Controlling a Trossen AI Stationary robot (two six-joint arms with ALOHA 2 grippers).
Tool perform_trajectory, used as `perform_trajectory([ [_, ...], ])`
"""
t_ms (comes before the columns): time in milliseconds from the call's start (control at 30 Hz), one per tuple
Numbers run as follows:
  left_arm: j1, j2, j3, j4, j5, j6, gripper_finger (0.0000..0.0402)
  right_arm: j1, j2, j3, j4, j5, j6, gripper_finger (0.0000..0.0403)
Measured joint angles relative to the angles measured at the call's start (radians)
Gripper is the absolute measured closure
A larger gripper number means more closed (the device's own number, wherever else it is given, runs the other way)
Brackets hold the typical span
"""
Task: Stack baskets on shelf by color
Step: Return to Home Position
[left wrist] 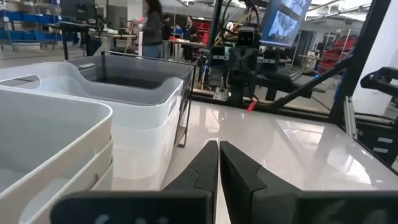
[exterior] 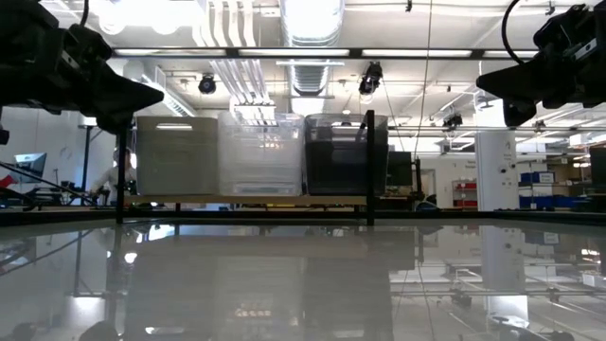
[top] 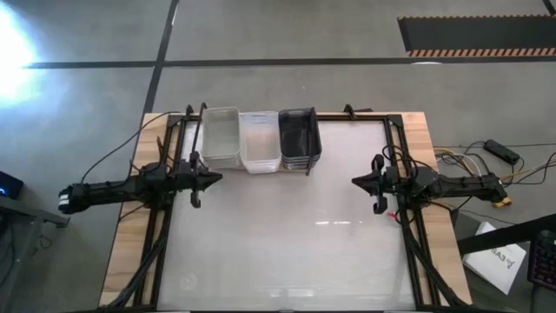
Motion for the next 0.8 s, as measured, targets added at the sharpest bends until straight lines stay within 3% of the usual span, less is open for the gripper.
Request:
perform_trajectory([
  [800,0.000,0.033,0.000,0.005,0.004,0.001,0.0402,0.000,0.000,0.000,0.007,-0.001,0.002,0.0390],
])
